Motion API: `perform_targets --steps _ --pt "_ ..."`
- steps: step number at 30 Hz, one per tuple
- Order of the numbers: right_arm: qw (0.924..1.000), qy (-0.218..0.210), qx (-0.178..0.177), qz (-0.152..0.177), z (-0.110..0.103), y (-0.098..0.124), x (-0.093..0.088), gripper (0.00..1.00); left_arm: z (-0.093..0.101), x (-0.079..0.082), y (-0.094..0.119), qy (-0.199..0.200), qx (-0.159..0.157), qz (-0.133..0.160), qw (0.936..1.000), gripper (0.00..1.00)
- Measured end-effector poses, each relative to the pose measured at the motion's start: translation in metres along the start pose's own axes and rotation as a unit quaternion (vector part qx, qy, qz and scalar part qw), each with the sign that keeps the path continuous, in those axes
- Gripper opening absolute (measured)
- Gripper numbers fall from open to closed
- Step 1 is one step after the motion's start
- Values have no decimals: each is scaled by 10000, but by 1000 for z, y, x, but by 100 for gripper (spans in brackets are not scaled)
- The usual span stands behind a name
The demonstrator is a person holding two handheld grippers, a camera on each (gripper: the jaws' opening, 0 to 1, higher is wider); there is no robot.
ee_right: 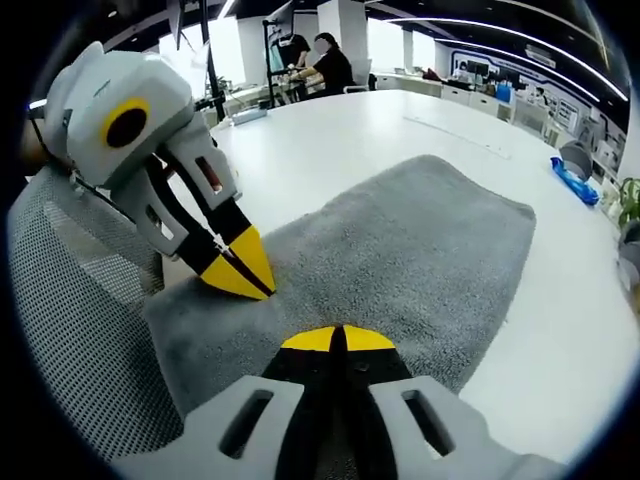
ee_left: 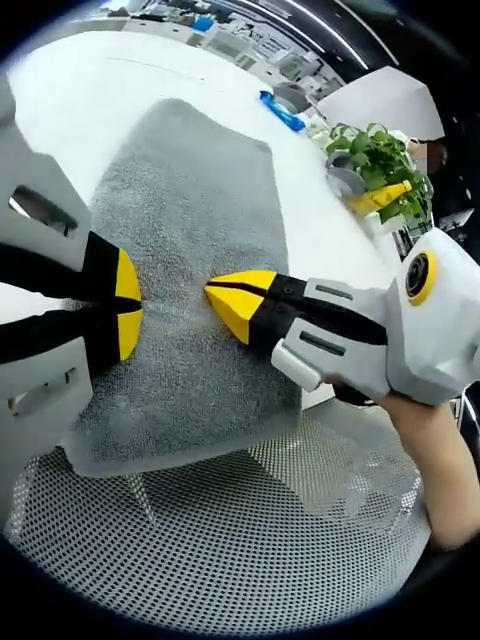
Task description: Fold the towel on the table until its edges align and the towel forms a compact rectangular stack.
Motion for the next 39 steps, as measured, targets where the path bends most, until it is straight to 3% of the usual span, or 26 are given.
perform_targets --steps 7,16,18,19,21,23,24,25,27,28,31,33,34,35,36,38,39 --pt "10000 58 9 24 -1 0 0 0 1 -2 1 -97 20 110 9999 1" --pt "9965 828 -26 134 -2 -1 -1 0 0 0 0 -319 109 -33 9994 1" --pt "9999 58 133 -39 -1 0 2 0 1 0 0 -342 112 -3 9994 1" --pt "9989 -301 361 36 1 0 4 2 2 0 0 -414 122 18 9991 1" --pt "9968 -639 463 83 3 1 3 4 3 1 1 -737 161 53 9971 1" --pt "9979 -484 434 52 3 1 3 4 6 6 5 -909 216 2 9956 1" --pt "9982 -402 456 -12 1 1 4 5 6 13 7 -1190 241 173 9925 1" --pt "9981 -398 460 -29 0 0 5 6 10 27 10 -1381 259 687 9877 1" --pt "9973 -534 513 -28 0 1 4 9 18 41 11 -1186 -58 1133 9864 5" --pt "9938 -876 679 58 -2 2 5 11 24 48 9 -1322 -263 1212 9834 6" --pt "9876 -1342 767 292 6 7 5 10 31 47 -4 -1992 -205 702 9772 6" --pt "9822 -1648 716 539 12 13 8 12 30 43 -15 -1895 -229 586 9799 6" --pt "9812 -1723 655 577 15 14 7 13 28 34 -19 -1728 -231 322 9842 6" --pt "9812 -1751 578 575 18 15 7 13 26 33 -21 -1737 -226 353 9839 5" --pt "9829 -1675 532 542 19 16 6 13 26 35 -17 -1768 -236 601 9821 5" --pt "9884 -1415 386 406 21 15 5 15 26 33 -18 -1669 -182 560 9842 4" --pt "9894 -1346 384 389 19 14 5 16 24 32 -18 -1876 4 401 9814 3"
Point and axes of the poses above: the point that each gripper's makers call its tool centre point, and the gripper's own axes: y roughly backward along the fingers, z roughly to its right, x roughly out of its top, the point moved 7 cm from there along y, roughly backward along the fingers, and after that the axes turned 3 degrees about -z, right-handed, at the moved point
